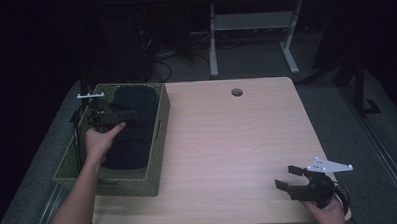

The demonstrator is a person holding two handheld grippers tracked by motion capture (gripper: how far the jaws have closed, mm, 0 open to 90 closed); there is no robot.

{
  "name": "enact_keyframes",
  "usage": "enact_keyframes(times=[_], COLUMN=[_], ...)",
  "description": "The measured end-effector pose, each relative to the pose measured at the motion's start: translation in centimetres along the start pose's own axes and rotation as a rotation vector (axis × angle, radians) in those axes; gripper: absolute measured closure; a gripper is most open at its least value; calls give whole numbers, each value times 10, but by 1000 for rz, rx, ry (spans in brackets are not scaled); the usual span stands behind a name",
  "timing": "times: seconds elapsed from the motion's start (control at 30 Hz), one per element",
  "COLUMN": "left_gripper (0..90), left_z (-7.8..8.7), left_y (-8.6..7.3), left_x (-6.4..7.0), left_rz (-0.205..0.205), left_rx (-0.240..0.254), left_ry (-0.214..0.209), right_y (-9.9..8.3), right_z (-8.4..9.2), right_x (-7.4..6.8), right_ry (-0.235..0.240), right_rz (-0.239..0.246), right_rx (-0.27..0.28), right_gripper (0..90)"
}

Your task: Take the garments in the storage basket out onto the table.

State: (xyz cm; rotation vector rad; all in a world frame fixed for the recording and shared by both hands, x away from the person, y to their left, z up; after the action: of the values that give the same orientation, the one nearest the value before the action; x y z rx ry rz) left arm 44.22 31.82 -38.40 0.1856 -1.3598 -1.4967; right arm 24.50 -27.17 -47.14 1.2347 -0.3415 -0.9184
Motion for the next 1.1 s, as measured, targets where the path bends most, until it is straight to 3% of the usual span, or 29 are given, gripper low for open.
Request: enact_keyframes(times=[0.33, 0.47, 0.7, 0.77, 0.8, 0.9, 1.1], left_gripper=[278, 278, 294, 295, 294, 293, 293], left_z=[-14, -15, -18, -20, -22, -23, -23], left_y=[-10, -10, -10, -12, -13, -15, -16], left_x=[-17, -22, -28, -30, -31, -33, -38], left_rz=[20, 35, 51, 72, 70, 70, 95], left_rx=[-66, -61, -90, -98, -129, -146, -157], left_ry=[69, 98, 125, 125, 135, 150, 172], right_y=[0, -1, 0, 0, 0, 0, 0], right_z=[2, 2, 2, 3, 3, 4, 4], right_x=[0, -1, -1, -1, -1, -1, -1], right_ry=[4, 6, 9, 9, 11, 13, 15], right_rz=[-6, -1, 1, 0, 1, 1, 5], right_rx=[2, 0, 1, 2, 4, 5, 6], right_gripper=[193, 193, 193, 194, 194, 195, 196])
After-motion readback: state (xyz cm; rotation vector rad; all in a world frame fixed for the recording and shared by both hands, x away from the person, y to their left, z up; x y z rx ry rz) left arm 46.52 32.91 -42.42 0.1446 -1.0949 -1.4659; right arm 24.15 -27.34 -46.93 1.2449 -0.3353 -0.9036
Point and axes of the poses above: each handheld gripper's, and its own axes: z roughly backward along the jaws, y roughly out of its top, x roughly to its right, the point moved 2 cm from there along -z, roughly forward along the jaws, and after that the axes turned 13 degrees about x, right-handed, at the moved point
